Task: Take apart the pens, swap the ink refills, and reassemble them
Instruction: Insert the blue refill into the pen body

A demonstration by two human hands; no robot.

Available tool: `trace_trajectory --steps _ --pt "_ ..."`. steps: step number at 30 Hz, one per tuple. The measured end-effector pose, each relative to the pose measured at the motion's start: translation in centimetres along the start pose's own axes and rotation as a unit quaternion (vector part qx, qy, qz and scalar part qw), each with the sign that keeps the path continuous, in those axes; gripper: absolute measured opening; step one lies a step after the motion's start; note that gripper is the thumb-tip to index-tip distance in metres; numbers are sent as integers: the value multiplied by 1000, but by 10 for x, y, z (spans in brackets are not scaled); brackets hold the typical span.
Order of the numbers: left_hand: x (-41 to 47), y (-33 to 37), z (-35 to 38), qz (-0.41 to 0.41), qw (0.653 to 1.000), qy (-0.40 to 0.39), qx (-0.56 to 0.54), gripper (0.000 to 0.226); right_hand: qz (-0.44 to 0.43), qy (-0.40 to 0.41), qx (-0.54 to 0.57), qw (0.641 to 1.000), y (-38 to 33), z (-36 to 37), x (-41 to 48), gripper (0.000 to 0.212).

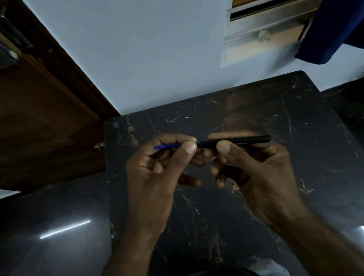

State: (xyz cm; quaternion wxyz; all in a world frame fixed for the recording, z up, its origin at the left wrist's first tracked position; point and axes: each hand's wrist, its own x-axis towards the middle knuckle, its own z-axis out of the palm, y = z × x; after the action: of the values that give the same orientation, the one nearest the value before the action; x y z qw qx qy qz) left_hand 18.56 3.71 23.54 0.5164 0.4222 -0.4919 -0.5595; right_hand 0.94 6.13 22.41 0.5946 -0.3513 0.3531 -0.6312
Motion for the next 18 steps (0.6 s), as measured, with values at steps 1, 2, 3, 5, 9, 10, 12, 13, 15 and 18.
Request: trace_trajectory --steps 1,2,3,5,9,10,12,13,15,18 --pt "1 2 0 -2 1000 2 -13 17 -1 5 4 1000 1 2 2 22" --pt "3 4 -1 -4 1000 2 -27 26 -3 8 6 1000 1 4 4 21" --pt "4 6 -3 -2 999 1 -33 35 -4 8 10 1000 1 5 6 21" --pt "8 8 -4 13 1000 -6 -10 44 -4 0 17 1000 1 9 9 19" --pt "16 11 -4 38 999 -7 23 50 14 1 48 999 3 26 15 20" --pt "18 12 -6 46 999 -7 27 50 18 5 58 998 4 30 16 20" --pt "23 12 -12 58 997 -13 40 50 27 6 77 997 7 36 20 18" --pt "24 12 -16 60 997 -18 49 50 34 5 85 996 9 38 21 18" --pt "25 10 -21 52 995 -37 71 49 45 4 97 994 15 42 22 19" --pt "19 4 -22 21 992 -87 90 48 58 -2 118 991 26 49 21 22"
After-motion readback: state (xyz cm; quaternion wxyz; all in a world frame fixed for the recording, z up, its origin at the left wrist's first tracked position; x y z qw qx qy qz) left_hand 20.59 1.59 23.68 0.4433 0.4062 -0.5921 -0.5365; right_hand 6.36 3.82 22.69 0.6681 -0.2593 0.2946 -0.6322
